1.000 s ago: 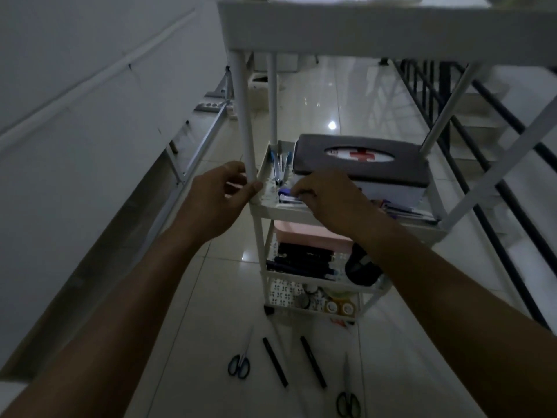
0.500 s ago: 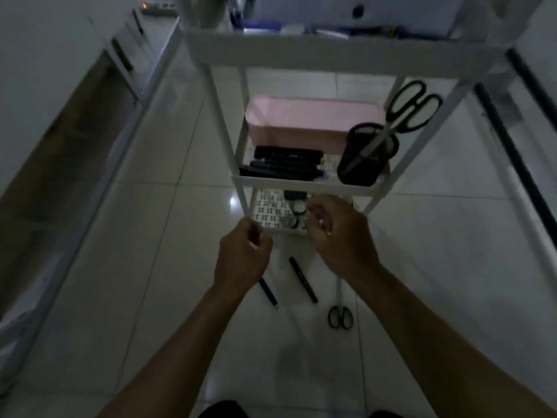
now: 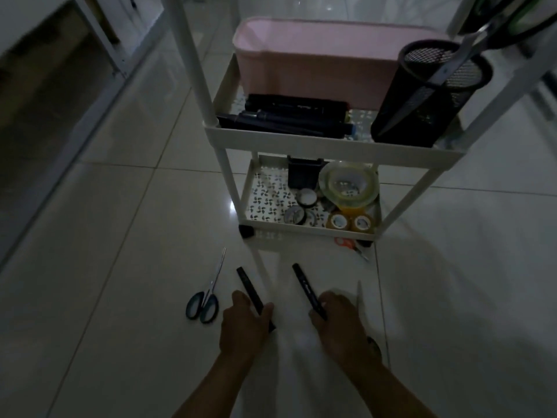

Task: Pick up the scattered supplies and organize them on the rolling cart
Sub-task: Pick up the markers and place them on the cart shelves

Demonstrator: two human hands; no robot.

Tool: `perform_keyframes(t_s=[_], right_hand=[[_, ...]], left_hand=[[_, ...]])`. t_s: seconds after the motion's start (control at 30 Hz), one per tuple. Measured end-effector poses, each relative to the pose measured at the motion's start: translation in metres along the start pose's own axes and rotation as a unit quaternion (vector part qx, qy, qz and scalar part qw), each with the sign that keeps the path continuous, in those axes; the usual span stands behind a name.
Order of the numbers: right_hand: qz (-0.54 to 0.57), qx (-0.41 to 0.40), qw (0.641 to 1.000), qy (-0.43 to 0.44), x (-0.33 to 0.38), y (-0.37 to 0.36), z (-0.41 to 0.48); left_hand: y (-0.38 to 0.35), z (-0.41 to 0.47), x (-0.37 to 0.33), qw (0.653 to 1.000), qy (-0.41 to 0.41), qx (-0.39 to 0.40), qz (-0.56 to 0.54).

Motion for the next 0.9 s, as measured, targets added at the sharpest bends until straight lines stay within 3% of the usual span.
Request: perform_keyframes(t_s=[0.13,0.27,0.47,0.67,0.77,0.9], right_hand=[[-0.046,0.003,0.999,0.005,0.001,-0.008,0.0],[0.019,0.006,0.999,0.027,0.027,0.017,-0.022],[0.1,-0.13,0.978,0.131,0.099,0.131,-0.083],[0.015,-0.3,0.918,0.258,0.207,0.263,-0.138],[-0.153,-0.273,0.915,0.254,0.251,0.277,-0.113],[-0.187,-0.22,0.934,0.21,0.286,0.281,-0.082]], left_hand=[[-0.005,0.002,-0.006,0.999,0.003,0.023,-0.022],[0.01,-0.009,-0.031,0.993,0.004,0.024,-0.114],[0.074,-0.03,-0.117,0.976,-0.111,-0.036,-0.183],[0.189,-0.053,-0.223,0.934,-0.31,-0.167,-0.061],[0.232,-0.054,-0.25,0.914,-0.346,-0.206,0.049],[0.258,-0.039,-0.259,0.907,-0.315,-0.204,0.19]])
Point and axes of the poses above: each hand's wrist, its own z-axis towards the middle knuckle, its own y-axis out of the back of the hand, x = y × z, the point moved 10 cm from there along z, towards the middle knuckle, and after that the axes turned 12 degrees about -y, right-handed, at the moved point
